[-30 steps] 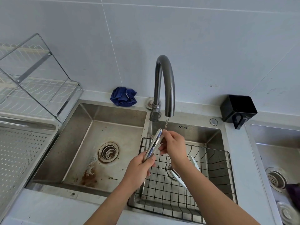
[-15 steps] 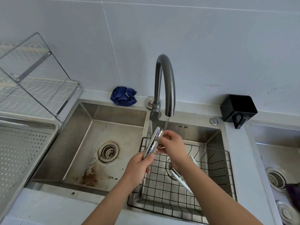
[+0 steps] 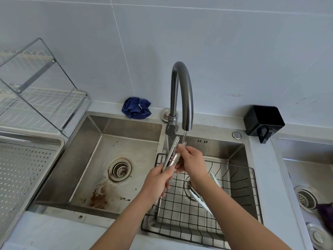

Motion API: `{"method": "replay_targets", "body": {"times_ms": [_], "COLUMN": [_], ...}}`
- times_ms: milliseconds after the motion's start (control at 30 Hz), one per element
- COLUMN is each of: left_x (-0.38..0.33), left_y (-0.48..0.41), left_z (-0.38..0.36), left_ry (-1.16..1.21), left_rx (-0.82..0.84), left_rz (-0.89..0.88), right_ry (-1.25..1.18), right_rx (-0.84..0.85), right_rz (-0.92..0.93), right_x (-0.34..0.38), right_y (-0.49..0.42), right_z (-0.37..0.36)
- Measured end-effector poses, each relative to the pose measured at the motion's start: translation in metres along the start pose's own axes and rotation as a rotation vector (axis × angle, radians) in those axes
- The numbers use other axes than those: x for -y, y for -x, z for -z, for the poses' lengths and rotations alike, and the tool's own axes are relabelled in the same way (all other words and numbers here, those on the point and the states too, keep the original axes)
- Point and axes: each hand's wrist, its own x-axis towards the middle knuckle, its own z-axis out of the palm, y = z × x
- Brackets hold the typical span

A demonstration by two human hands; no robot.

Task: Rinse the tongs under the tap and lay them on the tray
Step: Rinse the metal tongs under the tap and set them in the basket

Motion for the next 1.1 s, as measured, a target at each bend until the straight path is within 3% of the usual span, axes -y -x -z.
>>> {"method": "replay_targets", "body": {"times_ms": [133,300,633,867,933,1100], "left_x": [-0.001,-0.007,0.001,0.002,0.001,-0.005], "left_y": [-0.003,-0.004,0.003,0.004,0.004,-0.003], "left_z": [0.0,-0.003,-0.004,-0.002,-0.001,0.003], "left_ry": [0.019,0.009,0.054,0.128,0.154,0.161], "left_rx": [-0.02,-0.009,-0.013,-0.009,-0.024,-0.044], "left_rz": [-0.003,-0.022,-0.069,0.007,0.03,0.156], "right_ry": [0.02,-0.052,-0.035,0.028,-0.048,-0.517], "right_rx": [0.091,-0.022,0.004,0.072,0.111,0.255], "right_rz": [0.005,-0.048,-0.023,0.034,0.018,-0.006], "right_x": [-0.006,0.008,0.013,0.025,0.029,0.028], "right_y": [0.003,-0.005,0.003,0.01,0.011,0.013], "right_z": [-0.003,0.002,0.004,0.0,0.0,-0.001]}}
